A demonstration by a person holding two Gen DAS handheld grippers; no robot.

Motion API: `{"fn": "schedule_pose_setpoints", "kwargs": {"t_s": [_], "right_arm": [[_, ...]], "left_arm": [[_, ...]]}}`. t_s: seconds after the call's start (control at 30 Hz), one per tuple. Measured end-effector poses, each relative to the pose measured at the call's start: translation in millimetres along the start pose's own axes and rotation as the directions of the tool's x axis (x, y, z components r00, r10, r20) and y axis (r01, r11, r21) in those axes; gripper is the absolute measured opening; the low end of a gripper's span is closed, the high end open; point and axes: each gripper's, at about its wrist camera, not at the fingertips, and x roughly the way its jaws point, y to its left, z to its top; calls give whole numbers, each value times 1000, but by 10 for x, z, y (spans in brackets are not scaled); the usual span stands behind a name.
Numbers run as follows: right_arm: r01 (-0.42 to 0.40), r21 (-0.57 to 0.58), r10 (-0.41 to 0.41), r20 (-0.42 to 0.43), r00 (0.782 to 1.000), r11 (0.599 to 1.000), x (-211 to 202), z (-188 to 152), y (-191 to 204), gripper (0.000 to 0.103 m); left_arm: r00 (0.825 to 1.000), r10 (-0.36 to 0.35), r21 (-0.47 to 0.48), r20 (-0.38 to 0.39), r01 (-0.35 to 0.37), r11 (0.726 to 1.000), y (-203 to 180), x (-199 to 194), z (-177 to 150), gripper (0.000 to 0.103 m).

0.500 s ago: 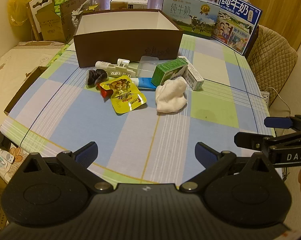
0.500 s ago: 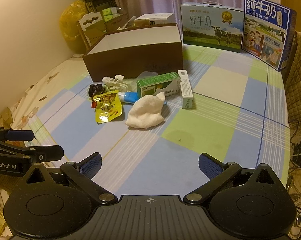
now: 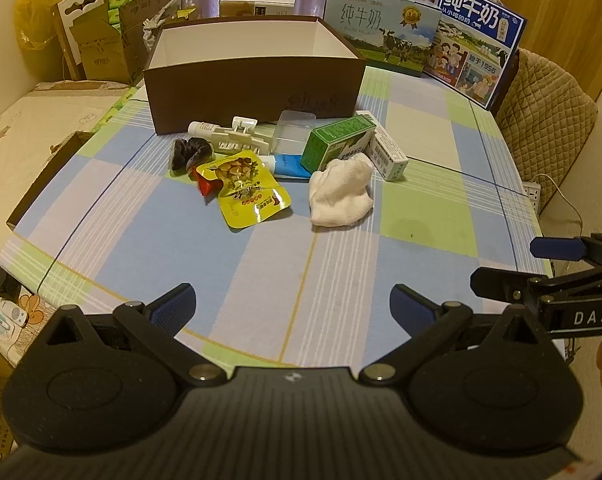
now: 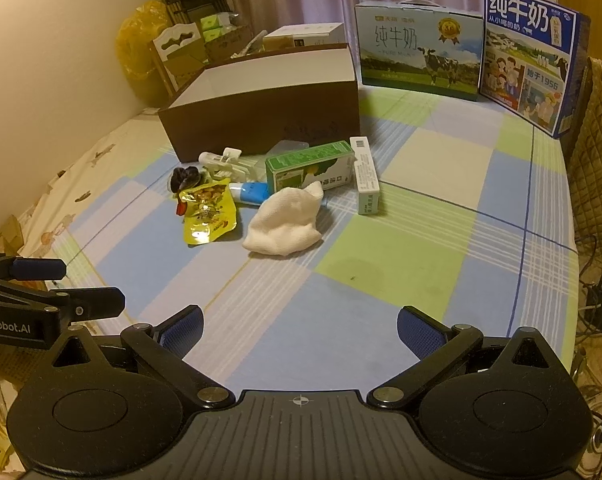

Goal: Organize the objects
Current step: 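Move both tools toward the items in front of the brown box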

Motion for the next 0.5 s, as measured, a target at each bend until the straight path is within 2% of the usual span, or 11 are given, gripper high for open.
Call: {"fn": "schedule_pose_setpoints", "kwargs": {"t_s": [0.5], "right_arm": [[-4,-5,4,2,1000,1000,20,25,-26,101]], "left_arm": [[1000,12,-16,-2,-12,1000,17,38,66,102]]}}
